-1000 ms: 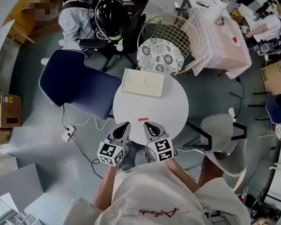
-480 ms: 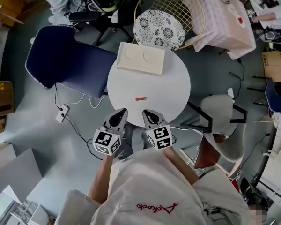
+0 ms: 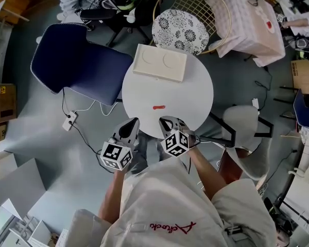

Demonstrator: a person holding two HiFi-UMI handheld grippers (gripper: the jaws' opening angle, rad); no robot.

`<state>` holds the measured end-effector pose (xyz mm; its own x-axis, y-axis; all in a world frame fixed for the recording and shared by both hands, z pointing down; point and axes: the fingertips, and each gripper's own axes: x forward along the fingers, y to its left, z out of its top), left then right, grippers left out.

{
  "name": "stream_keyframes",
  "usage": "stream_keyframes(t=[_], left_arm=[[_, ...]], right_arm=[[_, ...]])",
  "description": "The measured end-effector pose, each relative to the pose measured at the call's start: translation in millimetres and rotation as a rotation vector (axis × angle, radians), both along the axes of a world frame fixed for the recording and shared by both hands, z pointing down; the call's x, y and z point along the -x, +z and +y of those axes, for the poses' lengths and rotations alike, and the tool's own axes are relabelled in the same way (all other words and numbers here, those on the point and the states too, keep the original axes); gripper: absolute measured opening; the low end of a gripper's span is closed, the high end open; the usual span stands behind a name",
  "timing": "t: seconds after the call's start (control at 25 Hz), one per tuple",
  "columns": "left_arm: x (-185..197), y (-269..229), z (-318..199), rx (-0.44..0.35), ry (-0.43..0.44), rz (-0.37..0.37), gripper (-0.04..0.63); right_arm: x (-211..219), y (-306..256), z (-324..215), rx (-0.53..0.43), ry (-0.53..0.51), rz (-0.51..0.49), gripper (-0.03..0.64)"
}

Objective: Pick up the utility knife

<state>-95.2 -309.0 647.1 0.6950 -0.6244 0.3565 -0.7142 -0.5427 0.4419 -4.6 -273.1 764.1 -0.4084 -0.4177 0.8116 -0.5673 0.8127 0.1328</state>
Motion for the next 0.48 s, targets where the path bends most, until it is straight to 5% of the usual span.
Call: stream_keyframes(t=[0.24,0.48], left_arm=[[2,2,5,0.004,-0.013,0.003,0.012],[4,5,11,0.018,-0.025,0.006,0.012]], right_arm=[[-7,30,13,-0.091,-0.375,0.275,0.017],[-10,40,15,0.013,-0.345,0.245,0.019]])
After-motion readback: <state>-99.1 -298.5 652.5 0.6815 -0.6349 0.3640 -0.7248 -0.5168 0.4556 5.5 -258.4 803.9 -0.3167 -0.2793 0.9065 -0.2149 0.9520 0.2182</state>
